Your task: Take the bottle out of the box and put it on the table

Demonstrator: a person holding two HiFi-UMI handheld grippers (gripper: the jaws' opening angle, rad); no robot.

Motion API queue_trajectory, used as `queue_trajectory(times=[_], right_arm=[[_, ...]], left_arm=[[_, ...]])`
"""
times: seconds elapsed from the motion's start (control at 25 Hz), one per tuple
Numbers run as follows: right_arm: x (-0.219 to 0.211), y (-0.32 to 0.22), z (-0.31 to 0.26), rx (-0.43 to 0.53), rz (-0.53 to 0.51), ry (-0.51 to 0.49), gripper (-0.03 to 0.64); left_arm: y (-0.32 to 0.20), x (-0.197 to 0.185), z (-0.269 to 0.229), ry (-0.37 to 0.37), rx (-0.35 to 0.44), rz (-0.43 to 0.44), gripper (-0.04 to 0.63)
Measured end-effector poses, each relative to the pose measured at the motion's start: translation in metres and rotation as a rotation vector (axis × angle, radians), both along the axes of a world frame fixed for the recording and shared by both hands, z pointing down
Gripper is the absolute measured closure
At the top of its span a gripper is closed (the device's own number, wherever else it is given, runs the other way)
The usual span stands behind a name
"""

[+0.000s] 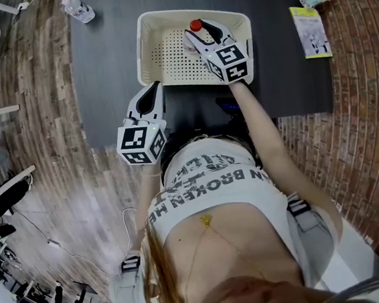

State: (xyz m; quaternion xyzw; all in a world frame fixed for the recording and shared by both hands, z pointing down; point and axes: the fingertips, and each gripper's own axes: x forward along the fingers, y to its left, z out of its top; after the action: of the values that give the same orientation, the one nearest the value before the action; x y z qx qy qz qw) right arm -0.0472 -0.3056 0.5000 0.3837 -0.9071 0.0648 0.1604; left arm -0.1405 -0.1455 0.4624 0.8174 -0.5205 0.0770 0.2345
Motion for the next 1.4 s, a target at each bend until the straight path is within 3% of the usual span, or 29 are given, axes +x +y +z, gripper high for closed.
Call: queue_trajectory(times=[0.48, 0.8, 1.4], right_arm=[[0.004, 0.003, -0.007, 0.007, 0.007, 0.013, 0.445], [0.005, 0.006, -0.062, 0.087, -0.001, -0.038, 0.46], [0.005, 0.026, -0.153, 0.134, -0.044, -0.064, 0.471]], left_arm=[[0.012, 0.002, 0.001, 0.005, -0.001, 0.009, 0.591], [0.018, 0.001, -0.001, 0.011, 0.008, 0.009, 0.591], [0.017, 0.012, 0.005, 0.024, 0.0, 0.035, 0.591]])
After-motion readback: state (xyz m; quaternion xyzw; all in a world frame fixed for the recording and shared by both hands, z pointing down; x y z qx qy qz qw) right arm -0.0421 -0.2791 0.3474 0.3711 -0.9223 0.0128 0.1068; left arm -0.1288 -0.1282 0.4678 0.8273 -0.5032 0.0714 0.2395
